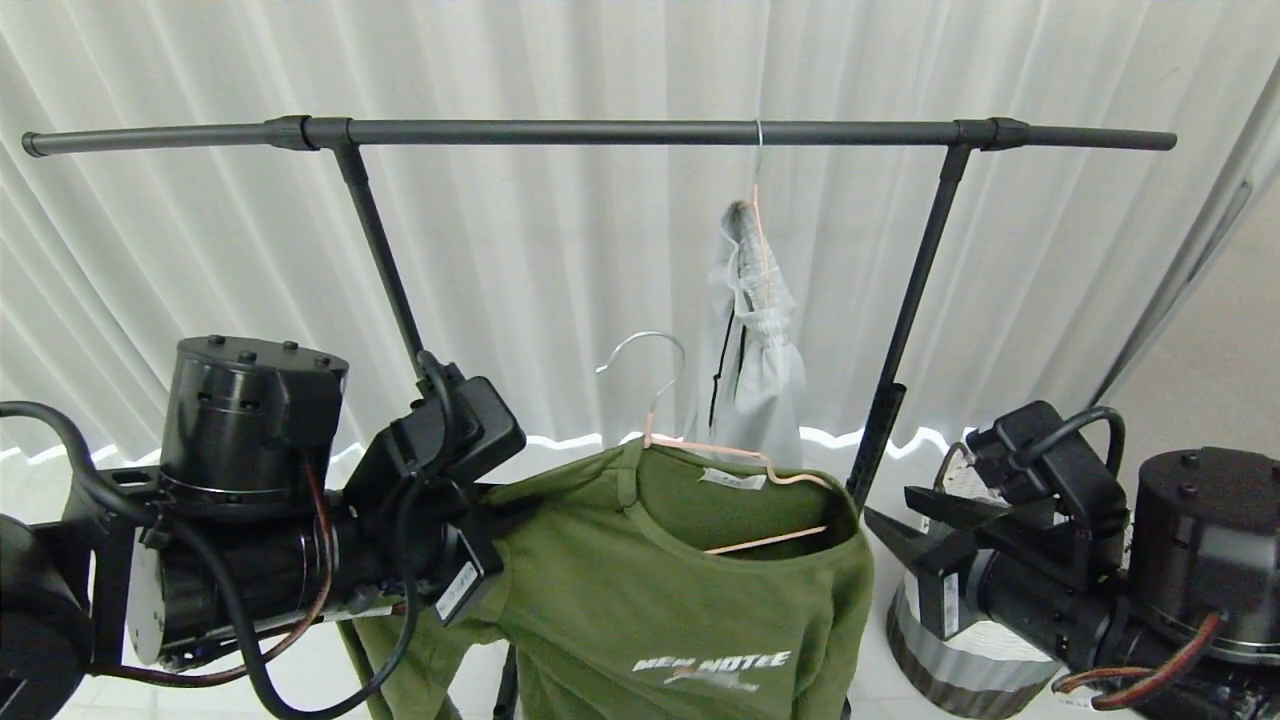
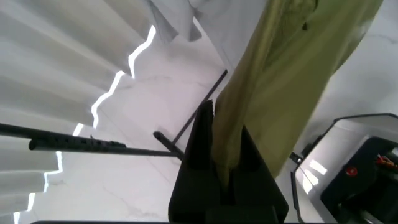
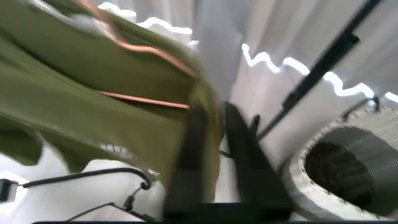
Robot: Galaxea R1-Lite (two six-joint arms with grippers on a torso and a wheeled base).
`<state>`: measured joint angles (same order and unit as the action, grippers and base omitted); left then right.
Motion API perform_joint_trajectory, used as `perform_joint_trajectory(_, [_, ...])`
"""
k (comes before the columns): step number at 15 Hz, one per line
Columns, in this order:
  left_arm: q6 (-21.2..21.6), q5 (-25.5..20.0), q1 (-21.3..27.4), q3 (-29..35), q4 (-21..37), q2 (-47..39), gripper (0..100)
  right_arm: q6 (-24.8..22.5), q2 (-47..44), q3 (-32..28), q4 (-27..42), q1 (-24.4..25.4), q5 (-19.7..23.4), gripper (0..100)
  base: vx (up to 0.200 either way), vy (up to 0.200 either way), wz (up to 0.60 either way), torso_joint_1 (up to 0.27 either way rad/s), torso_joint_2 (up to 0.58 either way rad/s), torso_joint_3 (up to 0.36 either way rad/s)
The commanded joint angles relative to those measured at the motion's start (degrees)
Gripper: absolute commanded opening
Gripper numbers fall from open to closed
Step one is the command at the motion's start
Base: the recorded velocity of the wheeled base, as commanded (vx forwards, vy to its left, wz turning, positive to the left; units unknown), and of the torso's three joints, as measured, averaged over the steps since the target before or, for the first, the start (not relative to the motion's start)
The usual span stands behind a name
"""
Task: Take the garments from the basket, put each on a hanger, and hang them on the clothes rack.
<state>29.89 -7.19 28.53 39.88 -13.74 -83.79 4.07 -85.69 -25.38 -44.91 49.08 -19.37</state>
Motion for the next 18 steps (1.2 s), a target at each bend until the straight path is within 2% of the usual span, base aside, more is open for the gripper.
perform_joint_trajectory(1, [0.0,-0.2,0.3,-0.6,-0.8,-0.1,0,-0.6,1.8,0.1,0.3,1.1,0.2,100,0.0,0.0,0.0,0.0,0.0,0.0])
perform_joint_trajectory(2, [0.2,-0.2,0.2,-1.3,-2.1,-0.1,0,-1.0,2.6,-0.1,1.7,1.3,0.5,100,0.0,0.0,0.0,0.0,0.0,0.0])
perform_joint_trajectory(5, [0.4,-1.0,0.3,-5.0,-8.1,-0.2,0,-4.0,7.0,-0.5,7.4,1.3,7.2,100,0.0,0.0,0.0,0.0,0.0,0.0])
perform_joint_trajectory(8, [0.5,-7.6,0.1,-8.2,-14.3,0.0,0,-8.0,8.9,-3.0,13.5,1.2,13.6,100,0.0,0.0,0.0,0.0,0.0,0.0])
perform_joint_trajectory(9, [0.8,-9.9,0.1,-8.6,-16.1,-0.1,0,-10.6,8.8,-5.1,16.4,0.6,17.6,100,0.0,0.0,0.0,0.0,0.0,0.0])
perform_joint_trajectory(10, [1.0,-10.5,0.1,-8.7,-16.8,-0.1,0,-12.0,8.6,-6.5,18.3,0.1,19.6,100,0.0,0.0,0.0,0.0,0.0,0.0])
perform_joint_trajectory(12, [5.2,-12.8,0.0,-9.0,-17.7,-0.2,0,-18.7,7.0,-12.0,25.4,-2.4,26.9,100,0.0,0.0,0.0,0.0,0.0,0.0])
perform_joint_trajectory(14, [8.0,-15.0,-0.2,-9.1,-17.7,-0.3,0,-20.9,5.2,-14.3,26.9,-2.8,28.5,100,0.0,0.0,0.0,0.0,0.0,0.0])
perform_joint_trajectory(18, [8.3,-15.4,0.5,-8.9,-17.8,0.1,0,-21.6,-0.3,-16.6,27.1,-1.5,29.8,100,0.0,0.0,0.0,0.0,0.0,0.0])
